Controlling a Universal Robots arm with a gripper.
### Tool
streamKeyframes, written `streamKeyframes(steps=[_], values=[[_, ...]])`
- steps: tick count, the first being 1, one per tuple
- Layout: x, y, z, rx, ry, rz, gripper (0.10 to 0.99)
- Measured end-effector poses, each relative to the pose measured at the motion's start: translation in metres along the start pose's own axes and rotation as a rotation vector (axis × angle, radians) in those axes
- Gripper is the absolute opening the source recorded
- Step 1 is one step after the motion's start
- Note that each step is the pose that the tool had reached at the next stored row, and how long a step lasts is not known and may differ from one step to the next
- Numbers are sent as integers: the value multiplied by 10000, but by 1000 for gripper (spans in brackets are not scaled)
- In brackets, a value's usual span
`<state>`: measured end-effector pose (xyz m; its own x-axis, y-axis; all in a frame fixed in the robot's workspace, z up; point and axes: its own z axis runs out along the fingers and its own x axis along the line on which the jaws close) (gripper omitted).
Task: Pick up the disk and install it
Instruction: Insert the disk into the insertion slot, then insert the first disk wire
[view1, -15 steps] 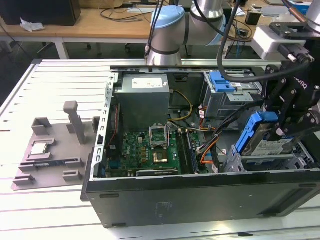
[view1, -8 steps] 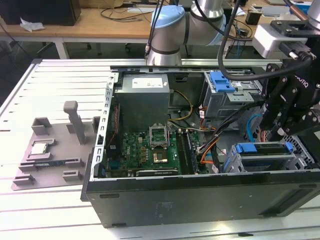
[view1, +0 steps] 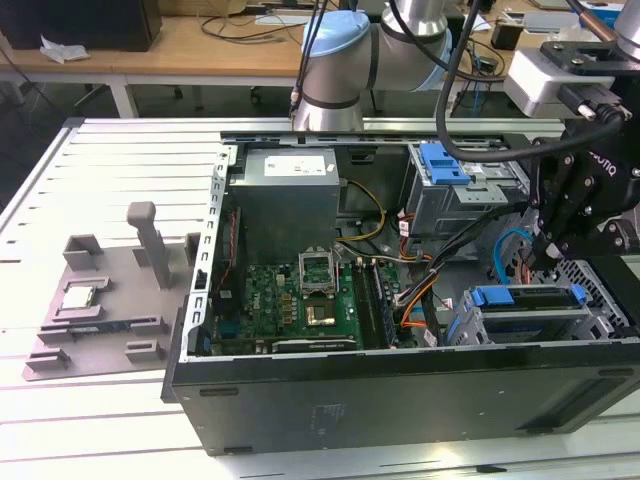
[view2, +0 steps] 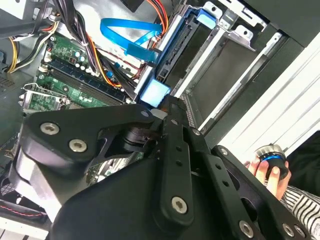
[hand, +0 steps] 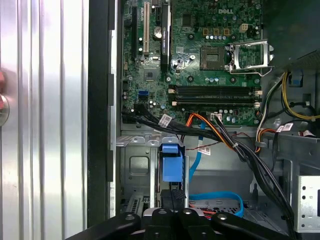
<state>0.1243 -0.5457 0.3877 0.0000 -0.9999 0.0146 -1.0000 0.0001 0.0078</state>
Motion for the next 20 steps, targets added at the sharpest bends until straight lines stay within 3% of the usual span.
streamKeyframes(steps=[8,10,15,18,20], values=[[-5,-33,19,-1,-3,-1,106],[-47,-136,31,-6,0,-1,106],[-163,-314,33,-7,30,-1,106],[-285,-442,31,-7,58,-7,106],[-294,-450,30,-7,59,-7,106]])
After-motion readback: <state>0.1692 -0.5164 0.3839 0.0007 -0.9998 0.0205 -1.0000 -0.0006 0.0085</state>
